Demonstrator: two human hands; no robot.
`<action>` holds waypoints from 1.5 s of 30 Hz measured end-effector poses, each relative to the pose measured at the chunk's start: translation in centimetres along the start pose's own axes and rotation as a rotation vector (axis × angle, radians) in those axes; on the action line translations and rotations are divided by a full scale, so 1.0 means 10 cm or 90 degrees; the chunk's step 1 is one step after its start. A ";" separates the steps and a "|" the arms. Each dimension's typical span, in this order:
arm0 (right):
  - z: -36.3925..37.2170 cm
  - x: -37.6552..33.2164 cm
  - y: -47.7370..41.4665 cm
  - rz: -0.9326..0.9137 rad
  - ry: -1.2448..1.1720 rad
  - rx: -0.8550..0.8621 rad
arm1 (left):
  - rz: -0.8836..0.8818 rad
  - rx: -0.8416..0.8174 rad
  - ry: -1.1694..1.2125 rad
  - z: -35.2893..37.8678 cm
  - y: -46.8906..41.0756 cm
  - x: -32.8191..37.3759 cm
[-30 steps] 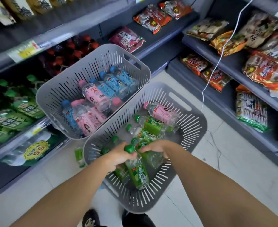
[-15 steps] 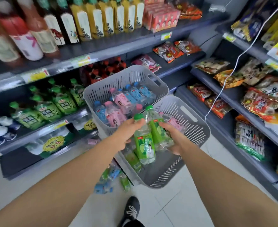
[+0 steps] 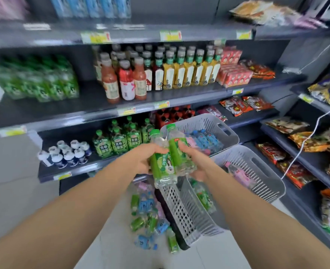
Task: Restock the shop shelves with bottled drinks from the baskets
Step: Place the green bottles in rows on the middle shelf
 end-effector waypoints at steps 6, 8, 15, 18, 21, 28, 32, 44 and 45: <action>0.76 -0.29 -0.39 -0.037 0.061 -0.111 | 0.126 0.138 0.078 -0.82 0.29 0.21; 1.01 -0.37 -0.53 -0.092 0.109 -0.110 | 0.170 0.202 0.117 -1.10 0.35 0.26; 1.85 -0.42 -0.91 -0.165 0.200 -0.180 | 0.282 0.302 0.192 -1.95 0.59 0.35; 2.20 -0.43 -1.06 -0.180 0.219 -0.188 | 0.306 0.343 0.204 -2.32 0.63 0.40; 2.60 -0.46 -1.23 -0.208 0.224 -0.205 | 0.323 0.372 0.194 -2.73 0.64 0.48; 3.55 -0.50 -1.80 -0.263 0.220 -0.192 | 0.349 0.430 0.174 -3.79 0.62 0.78; 4.01 -0.45 -2.12 -0.275 0.223 -0.186 | 0.357 0.438 0.167 -4.29 0.60 0.96; 4.97 -0.36 -2.95 -0.345 0.333 -0.230 | 0.348 0.483 0.193 -5.21 0.41 1.25; 5.04 -0.33 -3.01 -0.354 0.341 -0.234 | 0.345 0.483 0.202 -5.28 0.40 1.26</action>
Point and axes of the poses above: each hand's wrist, its own y-axis away from the middle knuckle, its own z-axis out of the palm, x = y × z, the point moved 3 cm from there along -y, towards the middle knuckle, and after that the axes turned 13 degrees about -z, right-handed, at the moved point
